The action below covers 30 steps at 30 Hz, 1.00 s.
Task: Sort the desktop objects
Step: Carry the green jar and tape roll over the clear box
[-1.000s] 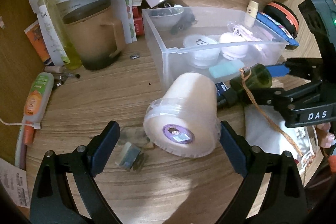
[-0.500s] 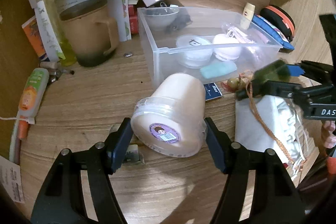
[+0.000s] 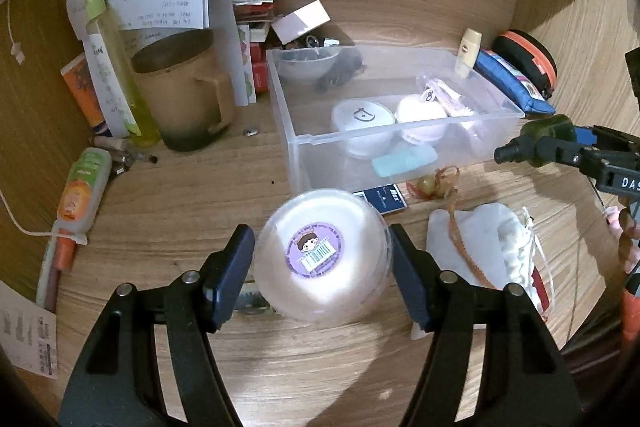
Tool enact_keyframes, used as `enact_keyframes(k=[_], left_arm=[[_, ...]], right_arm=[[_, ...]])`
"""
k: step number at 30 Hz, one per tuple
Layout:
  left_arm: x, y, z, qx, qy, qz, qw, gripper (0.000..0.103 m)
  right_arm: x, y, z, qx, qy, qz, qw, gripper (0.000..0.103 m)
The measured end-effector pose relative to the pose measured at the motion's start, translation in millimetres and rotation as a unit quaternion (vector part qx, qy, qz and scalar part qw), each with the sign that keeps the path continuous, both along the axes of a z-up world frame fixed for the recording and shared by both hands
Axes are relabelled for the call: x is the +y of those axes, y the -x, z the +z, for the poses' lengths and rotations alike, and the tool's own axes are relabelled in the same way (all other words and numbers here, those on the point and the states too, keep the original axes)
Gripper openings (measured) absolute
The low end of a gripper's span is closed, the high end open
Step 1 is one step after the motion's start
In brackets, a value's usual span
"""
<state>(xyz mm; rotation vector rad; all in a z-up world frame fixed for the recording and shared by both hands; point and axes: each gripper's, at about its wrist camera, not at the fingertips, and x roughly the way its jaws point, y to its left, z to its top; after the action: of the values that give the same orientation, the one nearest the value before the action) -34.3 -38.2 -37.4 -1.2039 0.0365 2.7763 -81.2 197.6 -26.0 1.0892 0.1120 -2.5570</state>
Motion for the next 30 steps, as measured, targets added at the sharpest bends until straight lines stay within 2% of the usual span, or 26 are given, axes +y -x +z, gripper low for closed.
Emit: enact_keyframes(k=[11,22,30], left_arm=[[5,1,32,0.032,-0.006,0.005,0.9995,0.067],[6,22,74,0.075,-0.028,-0.002,0.9968,0.067],[7,49,79,0.077,-0.026,0.002,0.9967,0.067]], right_arm=[[2,2,18,0.026,0.024,0.003,0.999,0.062],[2,16,32,0.046,0.036,0.002,0.998,0.062],[-1,34,26,0.040,0.039,-0.004,0.998,0.062]])
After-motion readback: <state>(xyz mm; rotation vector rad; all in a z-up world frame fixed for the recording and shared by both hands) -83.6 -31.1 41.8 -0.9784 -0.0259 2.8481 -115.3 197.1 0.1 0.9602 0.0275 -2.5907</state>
